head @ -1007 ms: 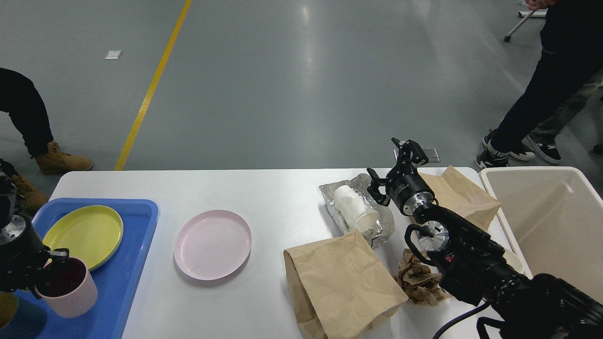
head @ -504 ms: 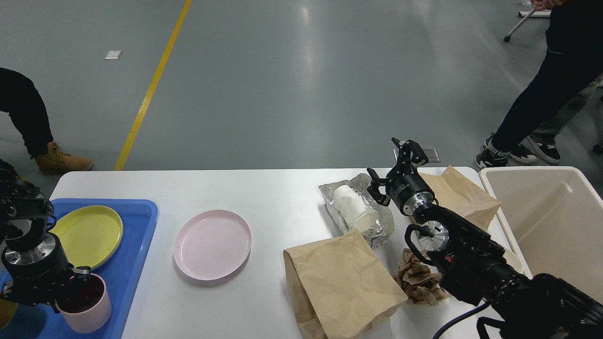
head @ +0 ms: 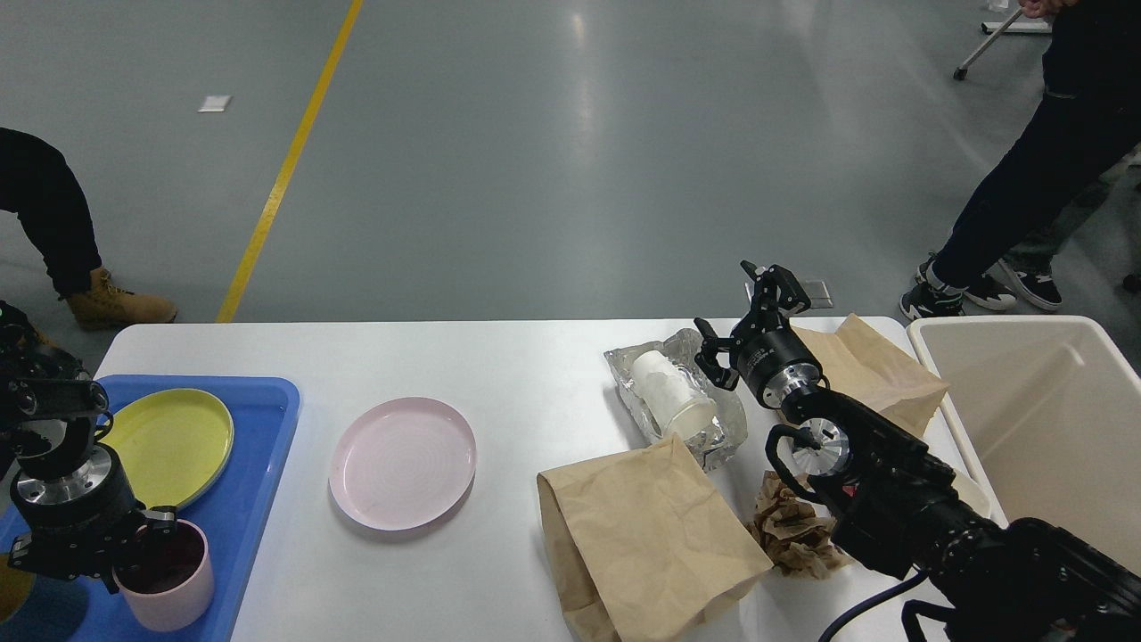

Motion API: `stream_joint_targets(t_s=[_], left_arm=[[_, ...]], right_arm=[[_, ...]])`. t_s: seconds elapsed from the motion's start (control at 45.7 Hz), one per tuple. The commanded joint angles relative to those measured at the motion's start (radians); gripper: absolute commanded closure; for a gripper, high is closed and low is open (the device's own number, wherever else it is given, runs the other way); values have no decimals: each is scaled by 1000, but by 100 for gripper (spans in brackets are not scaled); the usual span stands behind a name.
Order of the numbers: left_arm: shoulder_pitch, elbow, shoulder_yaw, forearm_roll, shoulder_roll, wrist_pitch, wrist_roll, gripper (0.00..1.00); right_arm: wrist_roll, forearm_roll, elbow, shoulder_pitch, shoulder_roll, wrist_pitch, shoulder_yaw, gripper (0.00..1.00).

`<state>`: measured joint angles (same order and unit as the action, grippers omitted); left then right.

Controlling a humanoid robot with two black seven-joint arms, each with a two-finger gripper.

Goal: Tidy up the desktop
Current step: 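Open the left gripper off the mug and raise it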

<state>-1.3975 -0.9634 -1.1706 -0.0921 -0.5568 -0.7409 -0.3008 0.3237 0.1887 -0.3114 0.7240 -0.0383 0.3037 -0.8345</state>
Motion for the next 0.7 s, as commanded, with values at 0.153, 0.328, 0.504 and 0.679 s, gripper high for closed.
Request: stream_joint_targets(t_s=[0.153, 0.328, 0.504, 0.679], left_arm=[[-12, -12, 6, 0, -14, -11, 0, 66], [-57, -25, -3, -1, -45, -44, -3, 39], [-138, -25, -12, -1, -98, -192, -3, 26], [-342, -61, -92, 0, -138, -219, 8, 26]], right_arm=[[0, 0, 0, 0, 0, 0, 0, 0], [0, 0, 0, 0, 0, 0, 0, 0], [0, 0, 0, 0, 0, 0, 0, 0], [0, 0, 0, 0, 0, 0, 0, 0]])
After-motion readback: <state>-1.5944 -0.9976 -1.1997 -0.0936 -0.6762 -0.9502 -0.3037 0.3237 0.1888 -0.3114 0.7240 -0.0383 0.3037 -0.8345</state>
